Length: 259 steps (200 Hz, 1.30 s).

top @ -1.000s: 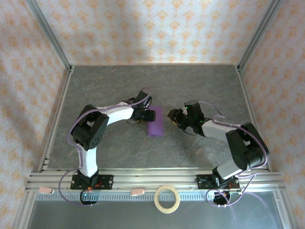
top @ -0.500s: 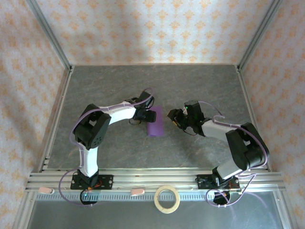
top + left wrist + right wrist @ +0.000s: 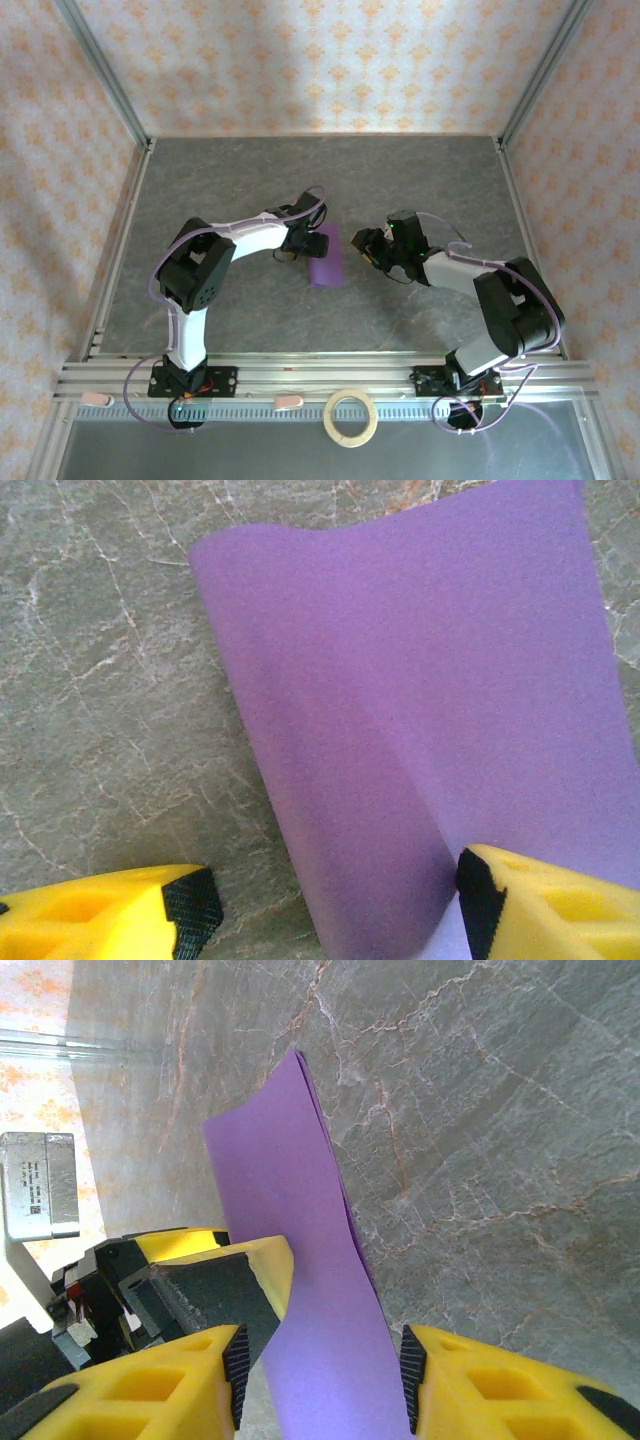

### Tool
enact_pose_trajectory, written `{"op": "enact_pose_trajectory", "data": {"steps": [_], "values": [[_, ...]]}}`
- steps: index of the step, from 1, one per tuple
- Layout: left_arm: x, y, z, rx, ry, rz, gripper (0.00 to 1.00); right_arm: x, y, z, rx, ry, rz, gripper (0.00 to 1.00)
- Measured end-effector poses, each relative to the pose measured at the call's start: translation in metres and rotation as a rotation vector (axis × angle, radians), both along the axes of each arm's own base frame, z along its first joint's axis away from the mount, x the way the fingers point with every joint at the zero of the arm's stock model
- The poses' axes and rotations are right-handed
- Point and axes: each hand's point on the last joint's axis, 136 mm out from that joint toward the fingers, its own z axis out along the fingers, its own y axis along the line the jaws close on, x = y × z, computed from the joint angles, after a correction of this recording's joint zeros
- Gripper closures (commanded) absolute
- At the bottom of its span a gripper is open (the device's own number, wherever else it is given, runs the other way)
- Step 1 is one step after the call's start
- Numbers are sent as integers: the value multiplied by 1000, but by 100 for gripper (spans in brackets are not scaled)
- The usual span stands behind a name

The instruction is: Fold a paper plane with a square sheet of paper (pick it up from the middle)

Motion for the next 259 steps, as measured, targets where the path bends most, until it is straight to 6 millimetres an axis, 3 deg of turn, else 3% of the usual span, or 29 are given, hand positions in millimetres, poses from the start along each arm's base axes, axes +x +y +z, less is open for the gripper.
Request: {"op": "enact_pose_trajectory", "data": {"steps": [141, 238, 259], "values": [[0, 0, 0, 8, 7, -12, 25, 0, 0, 0, 1, 3, -2, 54], [0, -1, 0, 11, 7, -27, 28, -2, 6, -7, -1, 23, 14, 65], [0, -1, 2, 7, 5, -28, 28, -3, 7, -8, 2, 28, 17, 73]]}}
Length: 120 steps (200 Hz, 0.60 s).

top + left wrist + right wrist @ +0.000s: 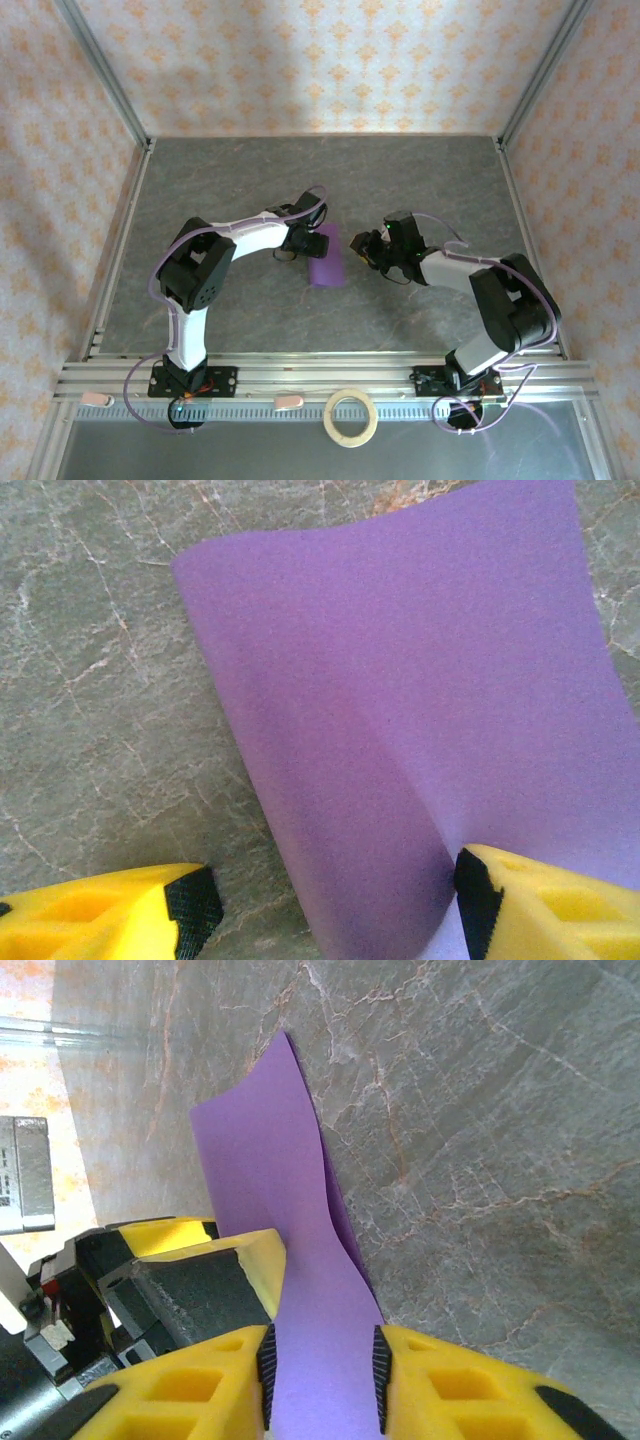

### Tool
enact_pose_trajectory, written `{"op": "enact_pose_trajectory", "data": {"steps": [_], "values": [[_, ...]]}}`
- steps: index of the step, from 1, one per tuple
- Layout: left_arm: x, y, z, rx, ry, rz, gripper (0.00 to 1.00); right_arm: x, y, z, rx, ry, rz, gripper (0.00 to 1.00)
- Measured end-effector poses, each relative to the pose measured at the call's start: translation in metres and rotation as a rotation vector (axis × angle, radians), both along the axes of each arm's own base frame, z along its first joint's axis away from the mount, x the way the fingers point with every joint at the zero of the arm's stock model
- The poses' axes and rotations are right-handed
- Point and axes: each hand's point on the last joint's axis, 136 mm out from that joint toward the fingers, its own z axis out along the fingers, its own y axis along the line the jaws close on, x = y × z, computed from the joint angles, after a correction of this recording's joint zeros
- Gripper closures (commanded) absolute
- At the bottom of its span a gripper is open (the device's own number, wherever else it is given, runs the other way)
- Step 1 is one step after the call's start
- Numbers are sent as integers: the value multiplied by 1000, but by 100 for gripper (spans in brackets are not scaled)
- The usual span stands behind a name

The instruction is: Fold a paper plane with a square sheet of paper (pick it up from the middle)

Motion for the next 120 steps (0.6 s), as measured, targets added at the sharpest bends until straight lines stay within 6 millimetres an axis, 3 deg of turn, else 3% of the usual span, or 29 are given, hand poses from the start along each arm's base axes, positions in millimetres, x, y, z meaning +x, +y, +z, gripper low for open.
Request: {"op": "enact_pose_trajectory", "data": {"steps": [17, 69, 100, 120], "values": [[0, 0, 0, -2, 1, -2, 28, 0, 3, -1, 2, -2, 12, 83], [-1, -1, 1, -3, 1, -10, 27, 11, 37, -5, 10, 7, 84, 92], [-1, -1, 1, -3, 1, -10, 27, 17, 56, -19, -5, 29, 119, 96], [-1, -1, 0, -5, 2, -10, 27, 15, 58, -34, -31, 62, 125, 99]]}}
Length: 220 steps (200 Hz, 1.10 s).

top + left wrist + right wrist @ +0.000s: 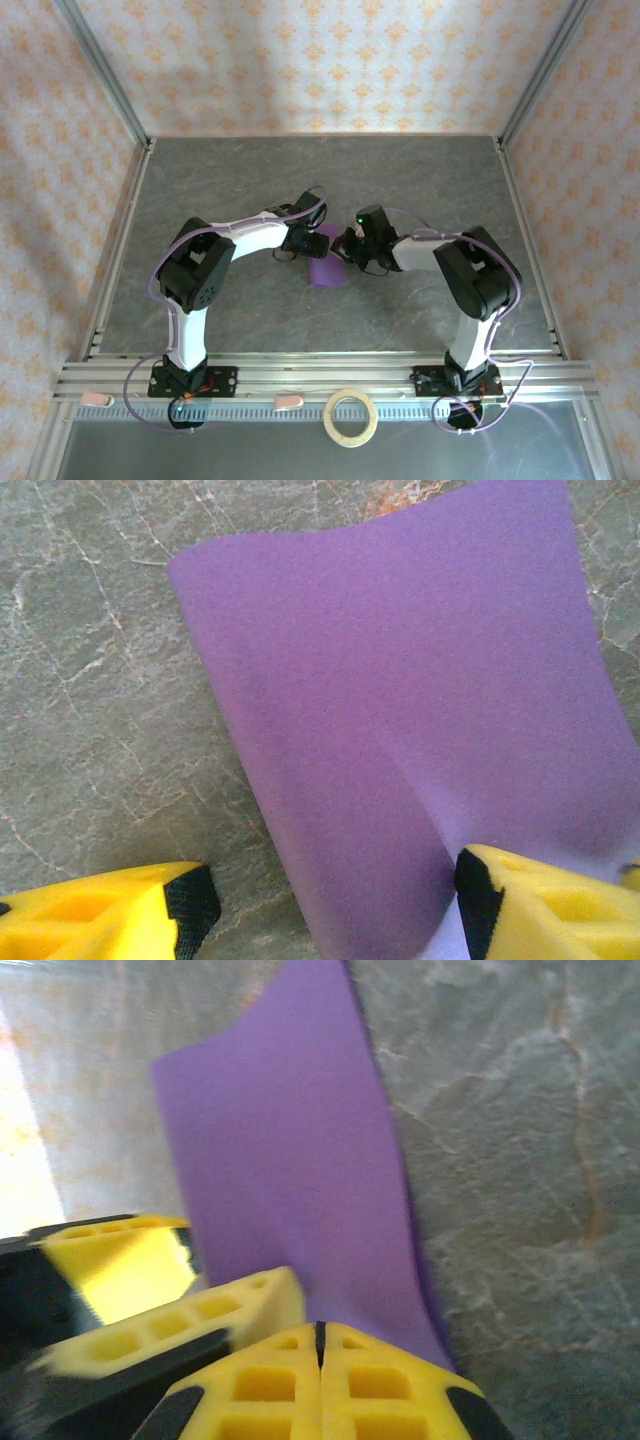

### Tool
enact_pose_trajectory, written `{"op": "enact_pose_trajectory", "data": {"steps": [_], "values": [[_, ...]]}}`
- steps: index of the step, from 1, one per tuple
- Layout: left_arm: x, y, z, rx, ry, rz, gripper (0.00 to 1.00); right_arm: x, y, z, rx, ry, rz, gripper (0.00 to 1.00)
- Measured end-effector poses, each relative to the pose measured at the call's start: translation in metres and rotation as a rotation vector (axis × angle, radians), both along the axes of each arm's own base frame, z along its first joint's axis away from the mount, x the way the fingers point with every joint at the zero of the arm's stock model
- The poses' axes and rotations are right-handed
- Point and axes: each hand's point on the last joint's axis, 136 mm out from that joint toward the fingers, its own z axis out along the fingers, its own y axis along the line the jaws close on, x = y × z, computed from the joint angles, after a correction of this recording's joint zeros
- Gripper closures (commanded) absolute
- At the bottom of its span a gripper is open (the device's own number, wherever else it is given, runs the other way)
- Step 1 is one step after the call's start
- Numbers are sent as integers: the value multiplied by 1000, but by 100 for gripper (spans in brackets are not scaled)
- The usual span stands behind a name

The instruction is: Fold a paper plane with a square sheet of paper (pick it up from the middle)

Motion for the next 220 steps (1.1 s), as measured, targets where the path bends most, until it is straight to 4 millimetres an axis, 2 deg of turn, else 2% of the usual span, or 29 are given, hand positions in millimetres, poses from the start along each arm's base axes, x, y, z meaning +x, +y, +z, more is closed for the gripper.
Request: {"op": "enact_pose_trajectory", "data": {"steps": [18, 55, 89, 124, 142, 156, 183, 220], "values": [[0, 0, 1, -5, 1, -1, 27, -5, -3, -12, -30, 29, 1, 100], [-1, -2, 3, -41, 7, 7, 25, -4, -5, -13, -58, 14, -16, 100], [-2, -4, 12, -131, -2, 71, 24, -12, -15, -13, -78, 18, -63, 100], [-6, -1, 40, -285, -51, 174, 25, -16, -23, -12, -86, 42, -120, 100], [-11, -9, 58, -390, -75, 189, 26, -17, -24, -13, -78, 59, -138, 100], [-13, -16, 64, -448, -77, 187, 27, -17, -24, -13, -72, 67, -149, 100], [-16, -25, 57, -482, -41, 178, 27, -17, -24, -13, -67, 75, -158, 100], [-26, -34, 31, -448, 16, 161, 30, -17, -24, -13, -64, 79, -163, 100]]}}
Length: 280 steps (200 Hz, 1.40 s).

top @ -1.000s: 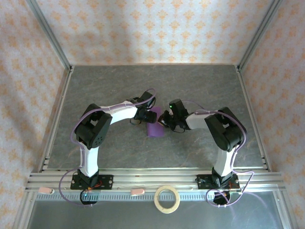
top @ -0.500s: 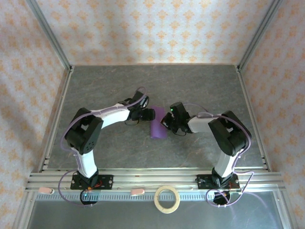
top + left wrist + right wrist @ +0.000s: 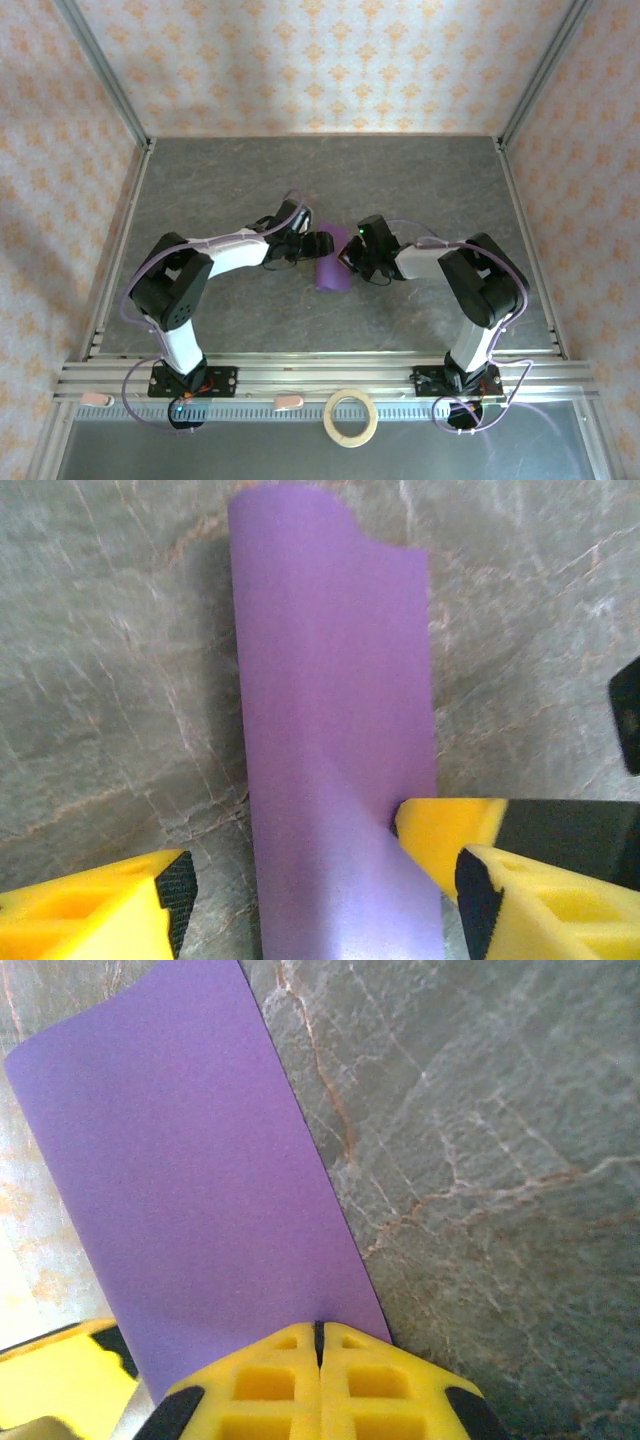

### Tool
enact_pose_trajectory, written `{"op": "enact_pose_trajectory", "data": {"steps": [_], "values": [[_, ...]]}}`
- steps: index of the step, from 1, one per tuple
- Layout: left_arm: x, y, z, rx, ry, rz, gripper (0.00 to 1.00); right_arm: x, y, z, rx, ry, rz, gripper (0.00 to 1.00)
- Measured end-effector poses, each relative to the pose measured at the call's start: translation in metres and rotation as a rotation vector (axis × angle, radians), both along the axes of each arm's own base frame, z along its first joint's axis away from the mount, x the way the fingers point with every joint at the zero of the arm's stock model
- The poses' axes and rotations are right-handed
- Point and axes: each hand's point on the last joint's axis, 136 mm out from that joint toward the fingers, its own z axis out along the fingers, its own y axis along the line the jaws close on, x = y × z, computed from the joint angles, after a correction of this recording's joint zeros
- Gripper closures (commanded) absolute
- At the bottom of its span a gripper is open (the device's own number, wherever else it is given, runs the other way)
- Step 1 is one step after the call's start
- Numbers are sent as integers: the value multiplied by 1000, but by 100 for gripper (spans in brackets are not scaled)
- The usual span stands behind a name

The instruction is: Fold a paper plane with a square sheet of paper (pick it up from the middle)

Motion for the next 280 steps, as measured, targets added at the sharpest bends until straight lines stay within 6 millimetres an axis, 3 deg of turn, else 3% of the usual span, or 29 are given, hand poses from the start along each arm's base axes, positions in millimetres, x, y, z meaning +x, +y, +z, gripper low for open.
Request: {"op": "enact_pose_trajectory", "data": {"steps": [52, 100, 141, 177, 228, 280], "values": [[0, -6, -13, 27, 23, -34, 44, 0, 0, 0, 1, 2, -1, 100], [-2, -5, -22, 80, 28, -69, 54, 1, 1, 4, 2, -2, 7, 82], [-1, -2, -22, 105, 21, -70, 54, 13, 3, 36, 9, -78, 5, 74], [-1, 0, -22, 125, 14, -89, 56, 20, -17, 60, 10, -146, -58, 74], [-1, 1, -22, 142, 4, -106, 56, 1, -59, 33, -31, -94, -155, 74], [0, 4, -23, 149, -1, -115, 59, 1, -65, 34, -26, -98, -177, 74]]}}
